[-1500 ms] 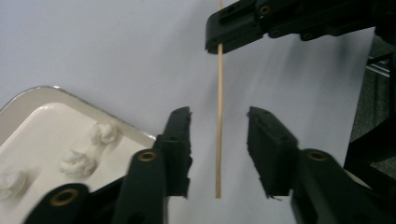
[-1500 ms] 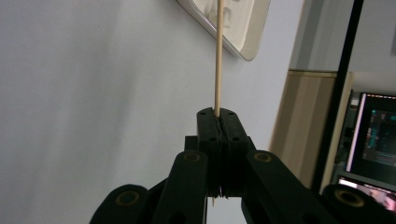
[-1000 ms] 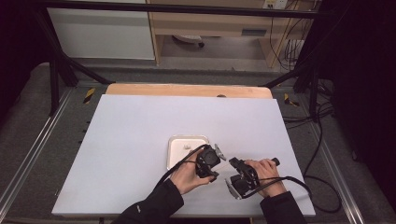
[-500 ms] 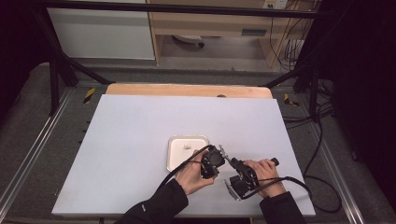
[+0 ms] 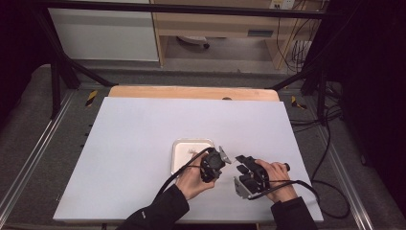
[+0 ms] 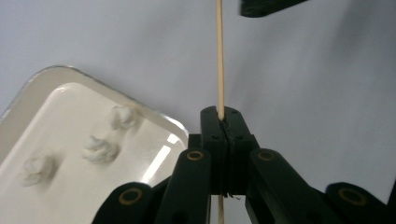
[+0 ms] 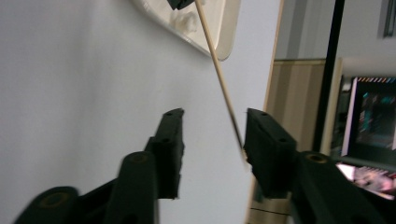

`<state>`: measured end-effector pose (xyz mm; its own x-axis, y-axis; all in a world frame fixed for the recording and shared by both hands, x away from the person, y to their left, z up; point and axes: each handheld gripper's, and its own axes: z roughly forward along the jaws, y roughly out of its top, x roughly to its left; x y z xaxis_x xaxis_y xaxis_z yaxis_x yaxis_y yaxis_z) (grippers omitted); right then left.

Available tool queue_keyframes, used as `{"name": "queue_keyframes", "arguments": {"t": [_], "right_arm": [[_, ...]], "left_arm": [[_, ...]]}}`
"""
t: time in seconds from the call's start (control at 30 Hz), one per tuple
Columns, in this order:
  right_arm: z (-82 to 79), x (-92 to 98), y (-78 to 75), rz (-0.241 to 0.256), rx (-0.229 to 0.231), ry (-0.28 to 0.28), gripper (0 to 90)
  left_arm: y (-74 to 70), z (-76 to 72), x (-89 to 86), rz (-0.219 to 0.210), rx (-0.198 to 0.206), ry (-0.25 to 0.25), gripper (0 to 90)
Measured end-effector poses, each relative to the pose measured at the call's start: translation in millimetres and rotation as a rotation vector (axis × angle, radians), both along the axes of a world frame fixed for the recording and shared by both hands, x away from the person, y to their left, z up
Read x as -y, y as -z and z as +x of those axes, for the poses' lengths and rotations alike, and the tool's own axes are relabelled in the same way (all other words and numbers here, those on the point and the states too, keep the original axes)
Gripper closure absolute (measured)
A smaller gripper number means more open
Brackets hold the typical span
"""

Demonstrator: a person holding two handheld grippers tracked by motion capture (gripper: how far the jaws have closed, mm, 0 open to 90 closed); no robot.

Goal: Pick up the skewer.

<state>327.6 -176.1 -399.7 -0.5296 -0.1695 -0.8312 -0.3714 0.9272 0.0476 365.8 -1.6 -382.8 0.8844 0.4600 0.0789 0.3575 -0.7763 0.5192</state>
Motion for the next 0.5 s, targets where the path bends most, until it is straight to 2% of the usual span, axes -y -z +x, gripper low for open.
{"name": "queue_keyframes", "arguments": {"t": [0.03, 0.07, 0.1, 0.13, 0.17, 0.2, 0.23, 0.27, 0.4, 0.5], "right_arm": [[1.3, 2.5, -2.0, 0.054, -0.020, 0.007, 51.7], [1.1, 5.6, -4.3, 0.132, -0.063, 0.043, 47.1], [2.2, 8.2, -5.4, 0.184, -0.097, 0.062, 42.8], [3.4, 9.9, -6.5, 0.210, -0.103, 0.071, 38.9], [4.4, 12.9, -7.1, 0.270, -0.143, 0.107, 35.4], [5.6, 14.5, -7.5, 0.309, -0.172, 0.131, 32.7], [7.1, 17.3, -7.1, 0.374, -0.213, 0.173, 29.1], [7.9, 19.4, -6.0, 0.428, -0.252, 0.198, 28.6], [11.6, 25.7, -0.6, 0.589, -0.389, 0.320, 19.0], [14.9, 27.3, 4.5, 0.647, -0.477, 0.424, 12.0]], "left_arm": [[-0.8, 0.8, -4.4, -0.007, 0.004, -0.006, 88.7], [-1.5, 1.2, -8.0, -0.014, 0.004, -0.013, 88.7], [-1.7, 1.3, -10.7, -0.019, 0.007, -0.020, 88.7], [-2.4, 1.5, -15.8, -0.031, 0.010, -0.029, 88.7], [-2.5, 1.4, -19.0, -0.045, 0.010, -0.035, 88.7], [-2.9, 1.1, -24.9, -0.064, 0.012, -0.042, 88.7], [-3.5, 0.8, -29.8, -0.073, 0.017, -0.048, 88.7], [-4.0, 0.4, -34.7, -0.083, 0.026, -0.055, 88.7], [-4.3, -1.0, -55.1, -0.160, 0.044, -0.079, 88.6], [-3.6, -2.7, -69.9, -0.202, 0.064, -0.102, 88.6]]}}
